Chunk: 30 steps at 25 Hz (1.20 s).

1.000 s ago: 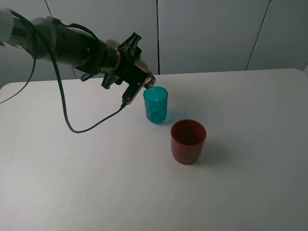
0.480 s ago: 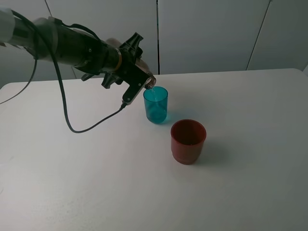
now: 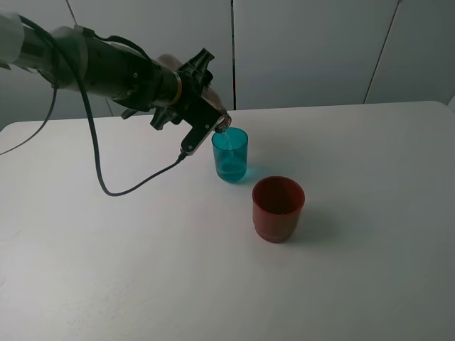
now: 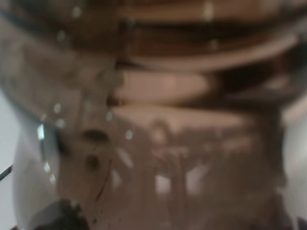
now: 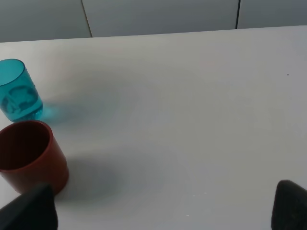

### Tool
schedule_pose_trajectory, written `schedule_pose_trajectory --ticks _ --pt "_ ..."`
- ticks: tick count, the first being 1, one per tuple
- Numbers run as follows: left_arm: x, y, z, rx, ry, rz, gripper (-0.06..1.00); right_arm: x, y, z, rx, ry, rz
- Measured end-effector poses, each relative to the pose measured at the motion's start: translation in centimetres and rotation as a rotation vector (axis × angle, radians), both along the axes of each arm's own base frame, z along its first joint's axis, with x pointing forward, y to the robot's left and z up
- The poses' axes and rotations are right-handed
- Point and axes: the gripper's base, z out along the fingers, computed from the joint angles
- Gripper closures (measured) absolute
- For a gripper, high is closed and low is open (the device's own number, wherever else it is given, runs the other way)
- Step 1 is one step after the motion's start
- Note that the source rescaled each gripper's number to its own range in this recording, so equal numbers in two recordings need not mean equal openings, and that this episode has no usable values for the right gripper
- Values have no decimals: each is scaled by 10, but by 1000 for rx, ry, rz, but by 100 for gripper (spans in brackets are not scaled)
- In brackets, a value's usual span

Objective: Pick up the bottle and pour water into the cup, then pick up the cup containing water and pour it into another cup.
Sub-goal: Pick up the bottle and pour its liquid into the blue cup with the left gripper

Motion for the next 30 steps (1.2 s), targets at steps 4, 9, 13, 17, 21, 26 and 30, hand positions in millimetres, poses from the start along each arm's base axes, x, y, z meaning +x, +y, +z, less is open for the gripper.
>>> schedule_pose_trajectory --ticks 4,9,13,17,21,26,30 --pt "0 0 0 14 -6 -4 92 0 0 0 0 0 0" --pt "2 -4 7 8 -27 -7 92 0 0 0 0 0 0" --pt "2 -6 9 8 -35 -14 92 0 0 0 0 0 0" --pt "2 -6 9 28 -41 -28 92 0 0 0 2 0 -1" --pt "2 -6 9 42 -45 -36 92 0 0 0 2 0 -1" --pt "2 -6 9 70 -53 -54 92 0 0 0 2 0 -1" --pt "2 -6 9 92 -59 -68 92 0 0 0 2 0 -1"
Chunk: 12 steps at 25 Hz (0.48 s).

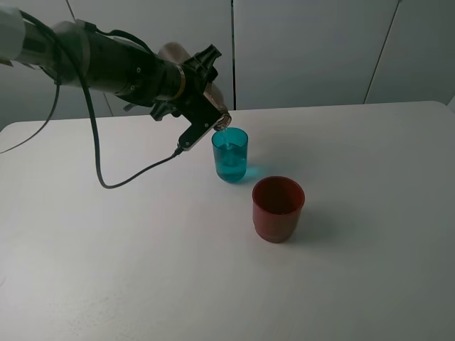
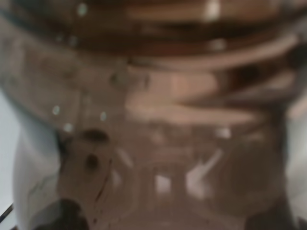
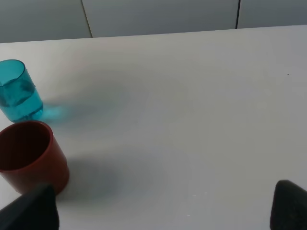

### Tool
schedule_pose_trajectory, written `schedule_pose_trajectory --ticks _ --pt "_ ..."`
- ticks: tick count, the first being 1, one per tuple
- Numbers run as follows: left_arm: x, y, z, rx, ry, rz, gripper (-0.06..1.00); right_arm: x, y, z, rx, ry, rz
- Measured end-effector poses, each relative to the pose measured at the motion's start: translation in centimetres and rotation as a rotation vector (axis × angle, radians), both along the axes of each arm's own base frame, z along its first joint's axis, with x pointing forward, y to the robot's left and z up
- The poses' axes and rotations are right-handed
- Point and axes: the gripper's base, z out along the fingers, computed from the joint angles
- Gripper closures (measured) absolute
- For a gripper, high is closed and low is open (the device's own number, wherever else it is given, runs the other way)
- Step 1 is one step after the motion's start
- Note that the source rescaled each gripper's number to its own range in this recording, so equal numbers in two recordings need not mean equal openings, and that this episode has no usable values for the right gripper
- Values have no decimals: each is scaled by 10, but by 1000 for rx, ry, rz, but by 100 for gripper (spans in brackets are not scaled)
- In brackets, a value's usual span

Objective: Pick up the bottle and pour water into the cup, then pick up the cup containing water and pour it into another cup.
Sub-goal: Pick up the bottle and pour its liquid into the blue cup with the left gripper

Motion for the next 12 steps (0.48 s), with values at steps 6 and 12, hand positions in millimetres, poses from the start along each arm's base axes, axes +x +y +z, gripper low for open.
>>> schedule_pose_trajectory --ticks 6,12 --pt "0 0 0 36 -10 -23 92 0 0 0 0 0 0" --pt "-1 -2 0 40 -12 -30 92 0 0 0 0 0 0"
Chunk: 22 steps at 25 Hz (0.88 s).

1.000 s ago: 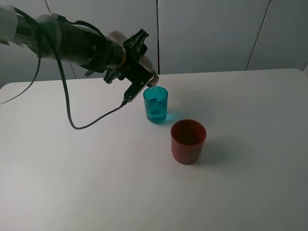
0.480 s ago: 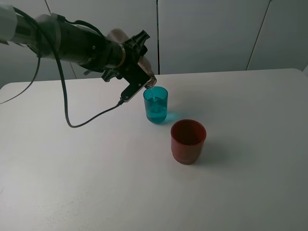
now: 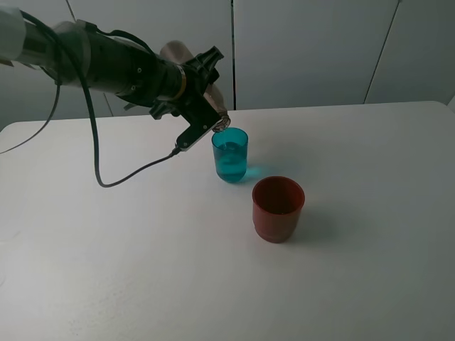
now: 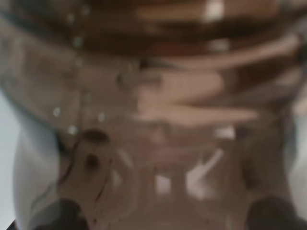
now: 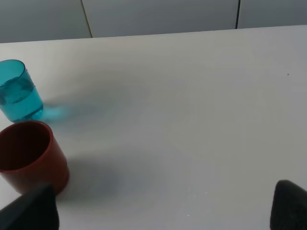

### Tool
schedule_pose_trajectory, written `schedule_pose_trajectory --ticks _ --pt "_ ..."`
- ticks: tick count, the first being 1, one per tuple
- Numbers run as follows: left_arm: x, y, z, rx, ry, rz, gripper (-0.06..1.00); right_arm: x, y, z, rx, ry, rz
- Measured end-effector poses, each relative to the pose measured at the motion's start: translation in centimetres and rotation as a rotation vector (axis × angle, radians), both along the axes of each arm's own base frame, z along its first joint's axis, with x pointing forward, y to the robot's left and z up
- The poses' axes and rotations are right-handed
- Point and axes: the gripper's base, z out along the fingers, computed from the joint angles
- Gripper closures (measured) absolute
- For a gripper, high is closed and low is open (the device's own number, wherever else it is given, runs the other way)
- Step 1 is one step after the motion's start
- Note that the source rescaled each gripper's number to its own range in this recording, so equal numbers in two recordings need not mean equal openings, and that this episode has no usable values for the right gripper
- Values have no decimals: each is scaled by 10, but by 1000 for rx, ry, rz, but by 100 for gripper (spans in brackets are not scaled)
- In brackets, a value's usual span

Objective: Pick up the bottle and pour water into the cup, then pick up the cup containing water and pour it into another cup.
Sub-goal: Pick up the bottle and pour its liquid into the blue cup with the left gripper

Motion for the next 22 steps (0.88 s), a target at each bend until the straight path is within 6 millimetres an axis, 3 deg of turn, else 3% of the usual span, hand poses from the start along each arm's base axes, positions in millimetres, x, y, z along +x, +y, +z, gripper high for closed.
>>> schedule_pose_trajectory --ticks 22 --pt "-2 -9 7 26 -44 3 92 0 0 0 0 0 0"
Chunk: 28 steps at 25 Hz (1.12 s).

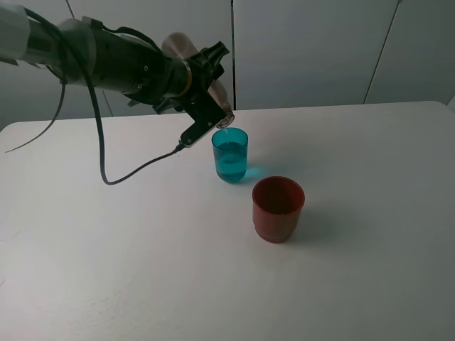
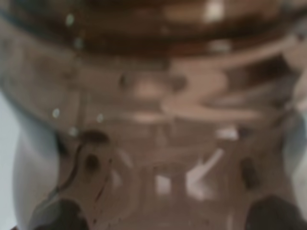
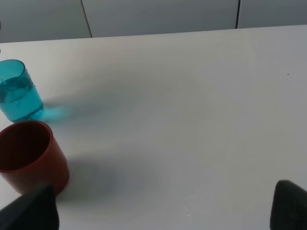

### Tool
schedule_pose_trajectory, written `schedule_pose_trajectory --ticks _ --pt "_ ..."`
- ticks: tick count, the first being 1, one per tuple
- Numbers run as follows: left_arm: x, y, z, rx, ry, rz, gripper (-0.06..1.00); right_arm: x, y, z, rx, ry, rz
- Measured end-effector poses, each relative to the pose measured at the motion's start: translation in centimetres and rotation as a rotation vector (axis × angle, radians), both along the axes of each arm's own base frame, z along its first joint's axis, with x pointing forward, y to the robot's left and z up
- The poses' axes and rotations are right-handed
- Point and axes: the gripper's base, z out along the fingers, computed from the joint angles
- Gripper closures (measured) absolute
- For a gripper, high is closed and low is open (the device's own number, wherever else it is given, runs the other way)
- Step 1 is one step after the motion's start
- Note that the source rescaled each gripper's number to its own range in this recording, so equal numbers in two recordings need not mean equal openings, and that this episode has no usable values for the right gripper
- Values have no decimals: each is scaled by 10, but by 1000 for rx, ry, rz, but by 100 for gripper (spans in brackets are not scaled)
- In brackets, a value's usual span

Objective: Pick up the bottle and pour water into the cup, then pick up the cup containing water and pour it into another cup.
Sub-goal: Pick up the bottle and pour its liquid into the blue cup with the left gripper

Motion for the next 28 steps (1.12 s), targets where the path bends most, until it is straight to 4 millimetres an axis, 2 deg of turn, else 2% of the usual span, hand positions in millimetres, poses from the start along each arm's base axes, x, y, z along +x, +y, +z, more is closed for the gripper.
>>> schedule_pose_trajectory --ticks 28 --pt "-9 -12 2 34 -36 11 92 0 0 0 0 0 0"
